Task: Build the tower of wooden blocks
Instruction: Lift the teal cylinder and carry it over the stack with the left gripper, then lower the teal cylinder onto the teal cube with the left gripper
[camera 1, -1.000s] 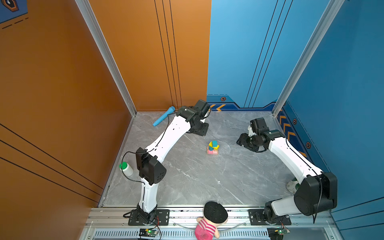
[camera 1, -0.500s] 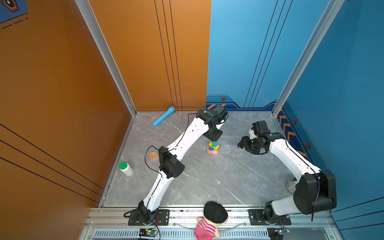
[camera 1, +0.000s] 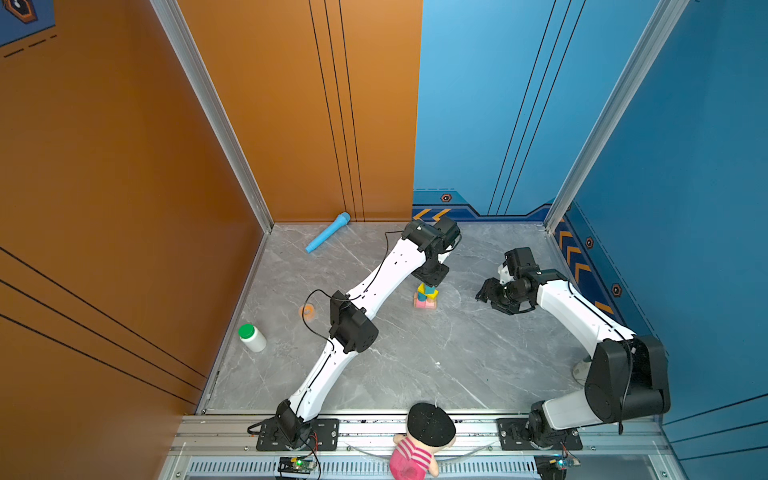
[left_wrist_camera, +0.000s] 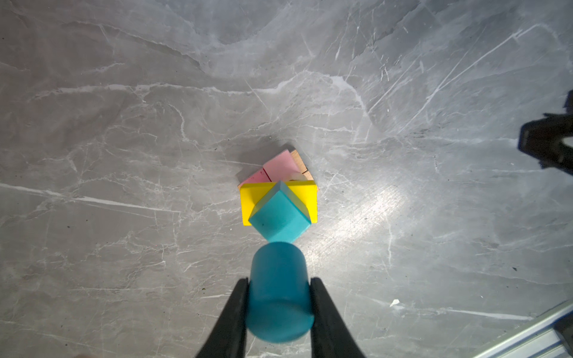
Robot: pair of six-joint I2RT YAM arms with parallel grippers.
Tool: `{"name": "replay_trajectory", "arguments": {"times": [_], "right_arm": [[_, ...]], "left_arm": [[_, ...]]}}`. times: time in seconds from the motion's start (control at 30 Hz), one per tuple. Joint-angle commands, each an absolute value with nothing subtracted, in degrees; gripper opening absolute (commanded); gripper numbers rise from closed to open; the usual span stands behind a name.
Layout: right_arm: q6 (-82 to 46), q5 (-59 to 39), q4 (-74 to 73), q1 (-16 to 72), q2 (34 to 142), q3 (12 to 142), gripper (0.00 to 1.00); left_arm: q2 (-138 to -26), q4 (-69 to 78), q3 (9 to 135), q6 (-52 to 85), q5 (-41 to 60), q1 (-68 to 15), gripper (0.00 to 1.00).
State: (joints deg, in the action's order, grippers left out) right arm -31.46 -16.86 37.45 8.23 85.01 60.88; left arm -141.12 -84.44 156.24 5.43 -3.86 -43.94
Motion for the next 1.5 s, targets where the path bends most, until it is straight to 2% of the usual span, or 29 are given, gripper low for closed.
{"name": "replay_trajectory", "arguments": {"times": [0.0,1.47], "right_arm": [[-30.95,-18.02,36.3,7.91,85.69,59.94,0.6],[-32.04,-19.61,34.72,7.82,87.89,58.82,0.6]], "left_arm": [[-141.85,-84.33,158.38,6.26,-2.97,-44.37,0.24],[-144.45,-83.23,157.5,7.78,-2.58,-42.73,0.28]]}}
